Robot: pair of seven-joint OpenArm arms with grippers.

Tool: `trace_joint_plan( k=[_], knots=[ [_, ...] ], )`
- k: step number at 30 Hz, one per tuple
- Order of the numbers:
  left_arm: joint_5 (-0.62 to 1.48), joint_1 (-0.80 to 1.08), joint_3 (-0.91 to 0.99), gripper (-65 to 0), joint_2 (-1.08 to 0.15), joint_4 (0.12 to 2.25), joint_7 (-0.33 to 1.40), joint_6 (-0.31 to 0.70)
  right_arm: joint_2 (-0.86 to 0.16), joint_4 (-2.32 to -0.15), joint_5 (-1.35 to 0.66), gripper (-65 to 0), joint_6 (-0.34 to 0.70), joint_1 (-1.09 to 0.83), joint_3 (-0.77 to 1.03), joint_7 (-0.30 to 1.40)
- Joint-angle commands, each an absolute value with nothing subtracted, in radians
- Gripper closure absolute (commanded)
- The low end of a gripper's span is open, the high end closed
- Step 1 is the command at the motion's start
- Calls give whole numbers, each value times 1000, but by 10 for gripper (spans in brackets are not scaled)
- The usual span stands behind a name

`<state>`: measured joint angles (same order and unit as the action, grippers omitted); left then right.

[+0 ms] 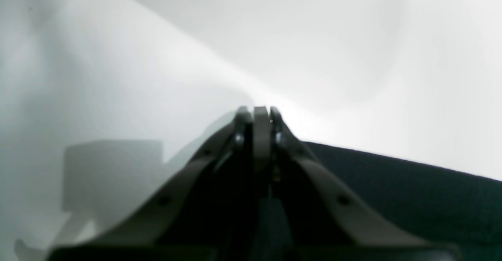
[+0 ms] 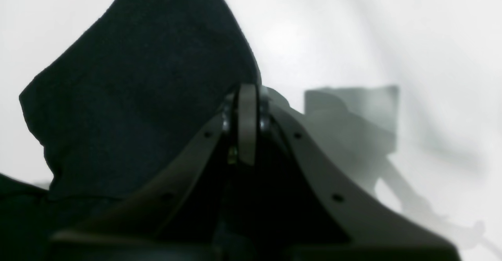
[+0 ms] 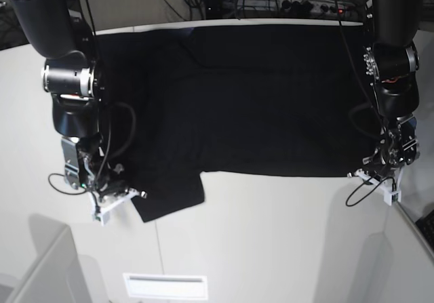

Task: Fold the T-shirt properly
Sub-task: 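Move the left gripper to the other hem corner and grasp it, then lift both hem corners and fold them toward the collar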

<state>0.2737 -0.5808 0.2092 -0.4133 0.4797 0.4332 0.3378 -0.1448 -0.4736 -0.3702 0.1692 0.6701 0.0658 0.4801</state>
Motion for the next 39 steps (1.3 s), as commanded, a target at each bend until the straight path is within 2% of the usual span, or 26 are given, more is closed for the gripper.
trace_joint_plan(
  k=[1, 8, 14, 19, 24, 36, 39],
  knots=[
    [254, -581, 202, 0, -412, 476, 509, 343, -151, -513, -364, 0, 163, 673, 68, 486],
    [257, -518, 211, 0, -412, 651, 541, 344, -151, -779, -364, 0, 162, 570, 68, 487],
    [257, -469, 219, 0, -394, 840, 668, 344, -153, -816, -364, 0, 162, 549, 68, 490],
    [257, -406, 317, 0, -392, 961, 731, 344, -166, -851, -366, 0, 162, 516, 70, 495],
    [257, -348, 374, 0, -390, 1055, 785, 417, -174, -972, -366, 0, 162, 463, 70, 504],
    [262, -191, 438, 0, -377, 1337, 845, 421, -193, -1171, -367, 0, 162, 349, 71, 553],
    [351, -150, 463, 0, -381, 1374, 846, 421, -193, -1219, -369, 0, 162, 317, 73, 553]
  ],
)
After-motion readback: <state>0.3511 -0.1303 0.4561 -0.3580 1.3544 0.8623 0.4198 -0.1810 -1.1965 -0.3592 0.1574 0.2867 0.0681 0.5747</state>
